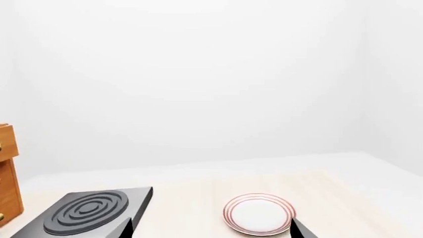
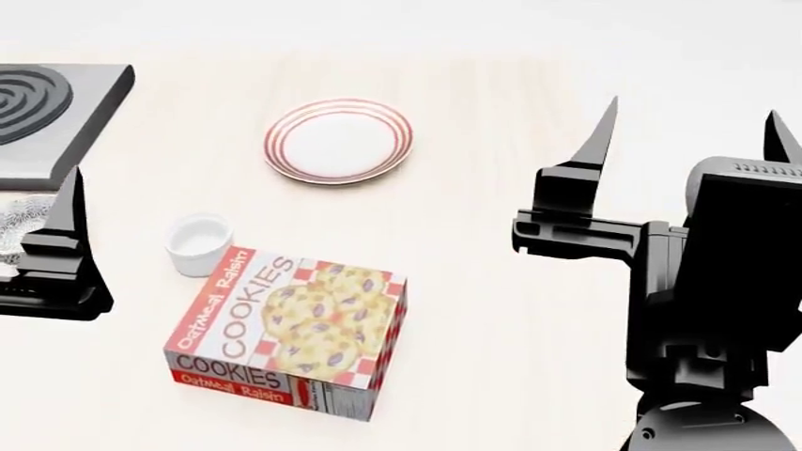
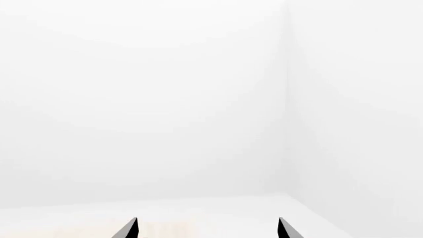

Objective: Pick the akita bowl next to the ramekin and place it on the plate.

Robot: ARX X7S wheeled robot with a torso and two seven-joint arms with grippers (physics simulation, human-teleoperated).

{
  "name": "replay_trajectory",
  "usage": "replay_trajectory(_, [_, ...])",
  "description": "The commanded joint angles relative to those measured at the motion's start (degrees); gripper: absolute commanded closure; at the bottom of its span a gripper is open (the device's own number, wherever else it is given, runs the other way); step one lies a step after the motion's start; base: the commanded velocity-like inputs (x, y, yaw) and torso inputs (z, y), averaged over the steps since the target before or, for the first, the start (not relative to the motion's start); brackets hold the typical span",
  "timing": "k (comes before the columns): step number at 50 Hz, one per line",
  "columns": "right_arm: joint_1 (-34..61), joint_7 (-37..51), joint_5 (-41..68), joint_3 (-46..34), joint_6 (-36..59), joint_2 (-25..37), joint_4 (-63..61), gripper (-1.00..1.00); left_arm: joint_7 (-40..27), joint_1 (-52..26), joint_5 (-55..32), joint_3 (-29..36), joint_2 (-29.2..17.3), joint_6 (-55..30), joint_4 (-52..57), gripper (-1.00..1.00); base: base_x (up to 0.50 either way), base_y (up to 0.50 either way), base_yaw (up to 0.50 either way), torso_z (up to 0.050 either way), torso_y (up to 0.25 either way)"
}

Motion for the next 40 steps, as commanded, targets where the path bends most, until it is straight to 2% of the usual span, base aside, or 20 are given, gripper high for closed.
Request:
replay_trajectory(1, [0.2,0.3,0.5,0.1,0.6,0.1,-0.5,-1.0,-0.3,0.1,-0.3,0.1,-0.1,0.3,-0.1,-1.0,0.22,0.0,0.0,0.0,0.0])
replay_trajectory(40, [0.1,0.8,1.2,-0.1,-0.4,0.6,0.0,-1.0,-1.2,-0.3,-1.5,0.2,-0.7,0.0,-0.1,-1.0,0.23,0.0,0.0,0.0,0.0])
